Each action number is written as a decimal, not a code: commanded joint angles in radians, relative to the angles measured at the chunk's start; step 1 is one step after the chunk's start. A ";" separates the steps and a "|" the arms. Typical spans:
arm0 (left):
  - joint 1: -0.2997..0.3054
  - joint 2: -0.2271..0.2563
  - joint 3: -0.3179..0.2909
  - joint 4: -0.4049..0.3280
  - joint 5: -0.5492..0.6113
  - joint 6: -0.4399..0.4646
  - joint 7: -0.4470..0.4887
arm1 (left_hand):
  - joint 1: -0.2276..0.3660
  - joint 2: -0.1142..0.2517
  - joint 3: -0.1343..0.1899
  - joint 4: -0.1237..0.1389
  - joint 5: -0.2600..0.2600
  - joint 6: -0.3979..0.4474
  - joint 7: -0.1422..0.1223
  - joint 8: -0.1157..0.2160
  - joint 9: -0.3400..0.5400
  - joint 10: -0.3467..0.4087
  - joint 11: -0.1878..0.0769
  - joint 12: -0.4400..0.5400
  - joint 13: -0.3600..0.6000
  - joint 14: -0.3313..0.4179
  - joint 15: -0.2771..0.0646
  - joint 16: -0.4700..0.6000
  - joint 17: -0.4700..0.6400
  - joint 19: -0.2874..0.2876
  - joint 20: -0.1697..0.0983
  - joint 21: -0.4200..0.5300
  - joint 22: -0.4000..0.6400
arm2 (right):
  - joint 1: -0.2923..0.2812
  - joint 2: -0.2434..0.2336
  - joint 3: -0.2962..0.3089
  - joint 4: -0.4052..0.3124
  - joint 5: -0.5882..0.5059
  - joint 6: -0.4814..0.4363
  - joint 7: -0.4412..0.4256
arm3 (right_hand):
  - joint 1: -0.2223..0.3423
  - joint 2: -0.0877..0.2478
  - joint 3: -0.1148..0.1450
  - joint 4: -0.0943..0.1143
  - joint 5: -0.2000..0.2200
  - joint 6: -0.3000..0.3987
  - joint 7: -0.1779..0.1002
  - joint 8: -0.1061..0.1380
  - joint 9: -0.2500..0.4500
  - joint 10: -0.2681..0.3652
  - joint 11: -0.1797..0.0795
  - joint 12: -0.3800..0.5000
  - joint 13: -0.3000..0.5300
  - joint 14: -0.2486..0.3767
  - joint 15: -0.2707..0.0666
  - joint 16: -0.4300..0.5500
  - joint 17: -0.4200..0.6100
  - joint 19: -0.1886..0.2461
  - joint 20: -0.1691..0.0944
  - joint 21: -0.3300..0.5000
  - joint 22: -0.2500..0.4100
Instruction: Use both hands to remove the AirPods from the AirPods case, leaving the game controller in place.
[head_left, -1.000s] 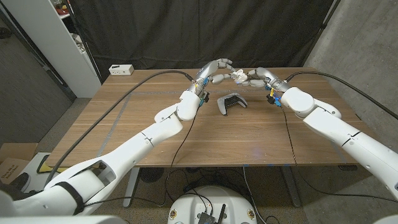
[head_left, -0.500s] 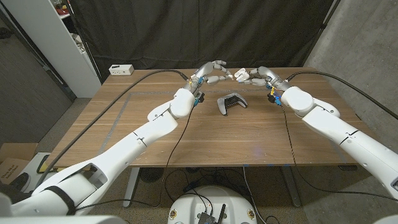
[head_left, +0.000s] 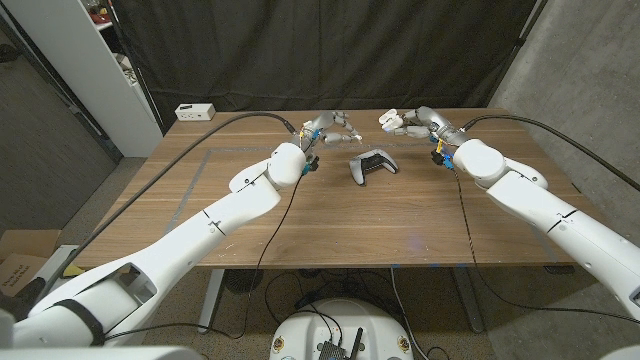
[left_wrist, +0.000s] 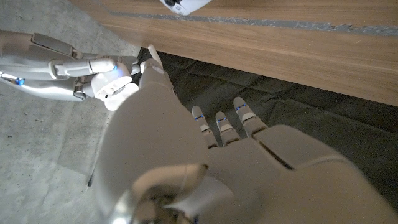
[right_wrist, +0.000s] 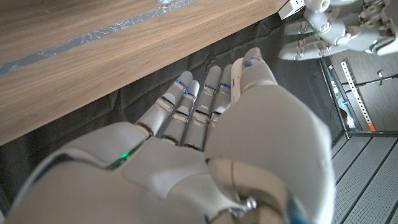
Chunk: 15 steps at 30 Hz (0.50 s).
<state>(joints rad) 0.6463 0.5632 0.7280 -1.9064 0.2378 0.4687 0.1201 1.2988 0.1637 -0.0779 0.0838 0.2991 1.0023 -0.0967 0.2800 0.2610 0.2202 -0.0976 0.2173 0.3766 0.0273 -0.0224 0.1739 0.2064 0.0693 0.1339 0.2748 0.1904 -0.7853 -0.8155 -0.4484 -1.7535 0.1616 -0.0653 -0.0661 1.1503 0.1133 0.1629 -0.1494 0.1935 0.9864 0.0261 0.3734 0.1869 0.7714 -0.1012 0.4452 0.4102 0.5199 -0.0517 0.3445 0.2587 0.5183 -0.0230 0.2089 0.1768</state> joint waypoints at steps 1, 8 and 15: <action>-0.048 0.057 0.099 -0.069 0.095 0.237 -0.071 | -0.002 0.001 0.014 -0.005 -0.009 0.027 -0.010 0.010 0.105 -0.025 0.009 -0.011 -0.005 -0.035 0.007 -0.002 -0.008 -0.023 0.011 -0.015 -0.003 | -0.017 -0.020 0.014 -0.025 0.006 -0.006 -0.003 | 0.005 0.008 0.010 0.000 0.003 0.075 -0.051 0.006 0.217 0.000 -0.004 0.006 0.004 0.009 -0.166 0.003 0.001 -0.003 -0.001 0.001 0.003; -0.091 0.060 0.150 -0.060 0.118 0.346 -0.127 | -0.003 0.001 0.018 -0.008 -0.017 0.032 -0.012 0.011 0.107 -0.043 0.011 -0.014 -0.013 -0.055 0.010 0.000 -0.015 -0.034 0.016 -0.025 -0.005 | -0.019 -0.029 0.016 -0.030 0.008 -0.005 0.007 | 0.003 0.008 0.009 0.001 0.003 0.074 -0.051 0.004 0.218 0.000 -0.004 0.005 0.003 0.009 -0.165 0.002 0.001 -0.002 -0.001 0.002 0.003; -0.133 0.057 0.202 -0.037 0.138 0.401 -0.153 | -0.005 0.000 0.019 -0.009 -0.022 0.034 -0.014 0.011 0.108 -0.045 0.010 -0.013 -0.018 -0.058 0.009 0.005 -0.019 -0.034 0.017 -0.030 -0.006 | -0.015 -0.028 0.014 -0.016 0.017 -0.005 0.019 | 0.003 0.008 0.009 0.001 0.003 0.075 -0.052 0.003 0.218 -0.001 -0.005 0.005 0.003 0.010 -0.166 0.002 0.002 -0.002 -0.001 0.002 0.003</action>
<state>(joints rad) 0.5745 0.6119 0.8482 -1.9565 0.3315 0.7411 0.0248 1.3013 0.1589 -0.0614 0.0756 0.2842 1.0089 -0.0924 0.2800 0.2610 0.1784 -0.0875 0.2033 0.3570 -0.0182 -0.0124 0.1722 0.1859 0.0446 0.1482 0.2477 0.1812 -0.8005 -0.8374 -0.4358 -1.7755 0.1681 -0.0692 -0.0641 1.1549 0.1136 0.1641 -0.1482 0.1930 0.9864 0.0262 0.3698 0.1869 0.7653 -0.1006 0.4452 0.4102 0.5218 -0.0499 0.3444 0.2585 0.5200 -0.0213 0.2091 0.1771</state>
